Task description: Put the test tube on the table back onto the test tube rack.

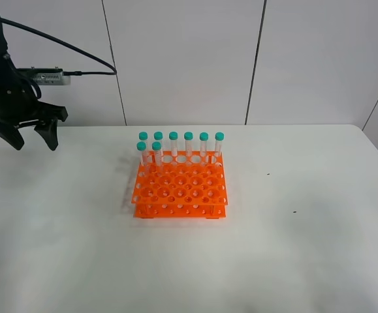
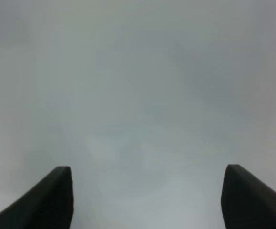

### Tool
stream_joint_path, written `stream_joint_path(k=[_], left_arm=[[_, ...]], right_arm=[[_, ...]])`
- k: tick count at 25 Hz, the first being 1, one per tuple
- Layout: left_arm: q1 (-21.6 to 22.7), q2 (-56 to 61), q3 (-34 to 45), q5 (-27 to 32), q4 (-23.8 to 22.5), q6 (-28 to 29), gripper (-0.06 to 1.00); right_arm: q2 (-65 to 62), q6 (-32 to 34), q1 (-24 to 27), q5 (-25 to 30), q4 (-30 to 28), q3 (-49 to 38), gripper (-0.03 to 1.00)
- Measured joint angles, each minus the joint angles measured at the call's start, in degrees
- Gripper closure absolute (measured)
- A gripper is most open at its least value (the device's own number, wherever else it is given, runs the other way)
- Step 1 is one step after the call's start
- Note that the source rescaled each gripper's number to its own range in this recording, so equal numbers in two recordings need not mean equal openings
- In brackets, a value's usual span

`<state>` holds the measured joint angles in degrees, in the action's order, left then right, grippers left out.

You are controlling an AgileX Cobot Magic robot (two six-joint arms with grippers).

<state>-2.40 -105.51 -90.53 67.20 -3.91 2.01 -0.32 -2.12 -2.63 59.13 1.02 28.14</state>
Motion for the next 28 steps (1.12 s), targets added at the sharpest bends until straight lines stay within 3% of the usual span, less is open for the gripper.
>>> stream_joint_path(k=[6, 16, 20, 24, 28], left_arm=[[0.0, 11.7, 13.4, 0.0, 0.0, -0.5, -0.05], [0.0, 43.3, 44.8, -0.2, 0.0, 0.0, -0.05], [0.0, 55.9, 54.3, -3.3, 0.0, 1.2, -0.05], [0.0, 68.8, 61.3, -5.5, 0.0, 1.3, -0.05], [0.0, 78.6, 62.0, -6.7, 0.0, 1.3, -0.05]], right_arm=[[0.0, 0.0, 0.0, 0.0, 0.0, 0.0, -0.03], [0.0, 0.0, 0.0, 0.0, 0.0, 0.0, -0.03], [0.0, 0.0, 0.0, 0.0, 0.0, 0.0, -0.03], [0.0, 0.0, 0.0, 0.0, 0.0, 0.0, -0.03], [0.0, 0.0, 0.0, 0.0, 0.0, 0.0, -0.03]])
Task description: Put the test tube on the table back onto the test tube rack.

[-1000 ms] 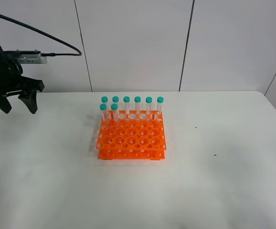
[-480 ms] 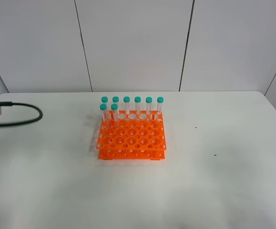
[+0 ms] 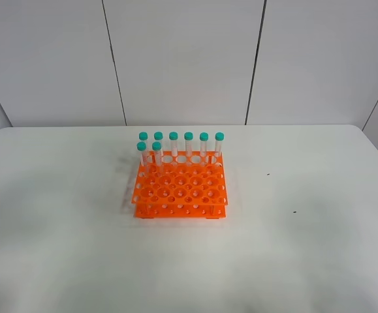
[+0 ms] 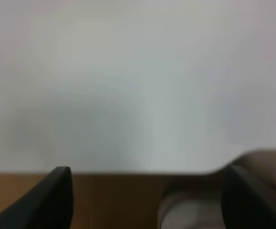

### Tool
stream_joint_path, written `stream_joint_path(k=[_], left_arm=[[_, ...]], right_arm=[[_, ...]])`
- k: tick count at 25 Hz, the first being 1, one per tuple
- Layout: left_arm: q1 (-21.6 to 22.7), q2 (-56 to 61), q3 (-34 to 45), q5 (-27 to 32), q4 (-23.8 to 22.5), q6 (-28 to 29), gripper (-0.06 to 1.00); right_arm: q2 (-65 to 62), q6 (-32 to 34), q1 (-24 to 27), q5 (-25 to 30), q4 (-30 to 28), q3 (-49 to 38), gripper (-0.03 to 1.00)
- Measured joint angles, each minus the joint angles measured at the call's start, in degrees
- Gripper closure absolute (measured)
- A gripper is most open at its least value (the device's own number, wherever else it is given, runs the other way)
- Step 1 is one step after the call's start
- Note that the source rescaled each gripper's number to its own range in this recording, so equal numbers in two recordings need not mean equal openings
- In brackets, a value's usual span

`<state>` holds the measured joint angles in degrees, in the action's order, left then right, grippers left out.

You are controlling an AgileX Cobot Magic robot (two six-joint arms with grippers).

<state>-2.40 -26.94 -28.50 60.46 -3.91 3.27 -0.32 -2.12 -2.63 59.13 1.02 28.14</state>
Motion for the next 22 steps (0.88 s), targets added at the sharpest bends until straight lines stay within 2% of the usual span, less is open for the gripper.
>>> stream_joint_path(k=[16, 22], left_arm=[[0.0, 26.0, 0.2, 0.0, 0.0, 0.0, -0.05], [0.0, 27.2, 0.2, 0.0, 0.0, 0.0, -0.05]], right_arm=[[0.0, 0.0, 0.0, 0.0, 0.0, 0.0, -0.03], [0.0, 0.0, 0.0, 0.0, 0.0, 0.0, -0.03]])
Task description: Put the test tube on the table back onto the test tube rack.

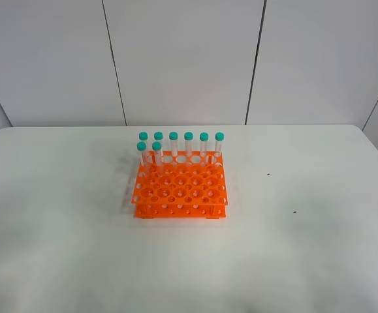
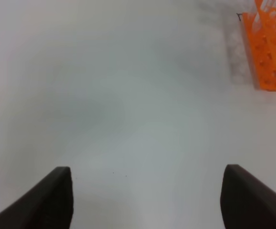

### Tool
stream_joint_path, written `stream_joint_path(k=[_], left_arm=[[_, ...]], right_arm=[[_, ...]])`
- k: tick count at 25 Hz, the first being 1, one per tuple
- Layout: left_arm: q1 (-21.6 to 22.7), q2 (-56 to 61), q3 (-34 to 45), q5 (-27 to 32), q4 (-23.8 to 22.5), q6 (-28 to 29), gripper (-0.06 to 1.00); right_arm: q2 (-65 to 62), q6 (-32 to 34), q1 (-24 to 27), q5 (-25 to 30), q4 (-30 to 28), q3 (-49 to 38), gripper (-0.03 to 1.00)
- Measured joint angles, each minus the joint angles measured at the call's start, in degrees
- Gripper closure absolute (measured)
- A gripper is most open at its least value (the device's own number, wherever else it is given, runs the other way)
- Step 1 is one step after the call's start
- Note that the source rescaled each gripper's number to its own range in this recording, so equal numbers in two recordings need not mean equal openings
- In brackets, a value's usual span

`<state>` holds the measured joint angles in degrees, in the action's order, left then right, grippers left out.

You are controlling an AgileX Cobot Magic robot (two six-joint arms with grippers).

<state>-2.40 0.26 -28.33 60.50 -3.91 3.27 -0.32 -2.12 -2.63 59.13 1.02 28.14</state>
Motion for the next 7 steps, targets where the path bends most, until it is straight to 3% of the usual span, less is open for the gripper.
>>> stream_joint_path(k=[7], left_arm=[[0.0, 0.0, 0.0, 0.0, 0.0, 0.0, -0.05]], right_arm=[[0.0, 0.0, 0.0, 0.0, 0.0, 0.0, -0.03]])
